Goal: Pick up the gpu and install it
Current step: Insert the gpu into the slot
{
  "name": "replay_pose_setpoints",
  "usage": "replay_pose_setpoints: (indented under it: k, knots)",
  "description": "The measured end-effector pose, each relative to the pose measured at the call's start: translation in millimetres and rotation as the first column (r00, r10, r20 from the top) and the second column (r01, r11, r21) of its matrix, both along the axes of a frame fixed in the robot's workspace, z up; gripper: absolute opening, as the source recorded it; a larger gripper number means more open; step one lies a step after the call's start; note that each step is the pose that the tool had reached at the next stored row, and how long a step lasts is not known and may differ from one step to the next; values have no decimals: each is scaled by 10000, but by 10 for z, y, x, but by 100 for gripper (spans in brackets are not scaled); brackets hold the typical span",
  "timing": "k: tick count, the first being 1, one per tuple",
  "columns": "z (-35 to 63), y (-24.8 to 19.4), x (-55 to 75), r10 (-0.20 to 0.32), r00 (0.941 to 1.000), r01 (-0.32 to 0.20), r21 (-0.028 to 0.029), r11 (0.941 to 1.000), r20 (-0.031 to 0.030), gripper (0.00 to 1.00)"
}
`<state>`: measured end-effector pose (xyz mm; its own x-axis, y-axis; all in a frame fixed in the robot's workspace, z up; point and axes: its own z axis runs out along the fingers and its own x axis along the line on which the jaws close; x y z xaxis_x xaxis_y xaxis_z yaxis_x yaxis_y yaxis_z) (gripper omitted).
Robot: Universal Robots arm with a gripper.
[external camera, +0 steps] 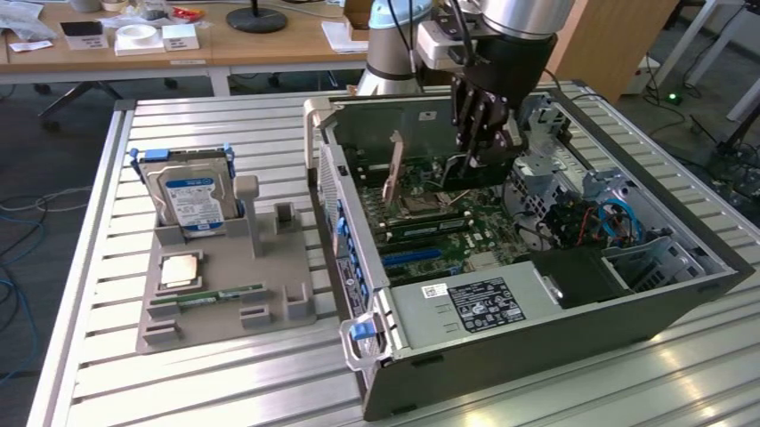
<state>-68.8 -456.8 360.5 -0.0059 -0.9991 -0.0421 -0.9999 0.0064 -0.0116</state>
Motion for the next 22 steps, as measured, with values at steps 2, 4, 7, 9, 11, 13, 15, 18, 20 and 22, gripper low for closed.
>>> replay_pose_setpoints:
  k: [2,4,7,9,11,13,15,18,20,22]
  knots:
    - [-14,0,0,59,10000,-59,-1,10000,4,26]
    - [-32,0,0,62,10000,-62,-1,10000,4,26]
    - [-73,0,-1,62,10000,-62,0,10000,5,26]
    - [-94,-3,-1,63,10000,-63,0,10000,4,26]
    - [-107,-13,-1,68,10000,-68,-2,10000,3,26]
    - [-121,-25,0,73,10000,-73,-1,10000,4,26]
    - [-131,-44,0,79,10000,-79,-1,10000,4,26]
    - [-166,-62,-1,83,10000,-83,1,10000,4,26]
    - [-203,-65,-1,86,10000,-86,0,10000,4,26]
    - [-239,-67,-1,91,10000,-91,-1,10000,4,26]
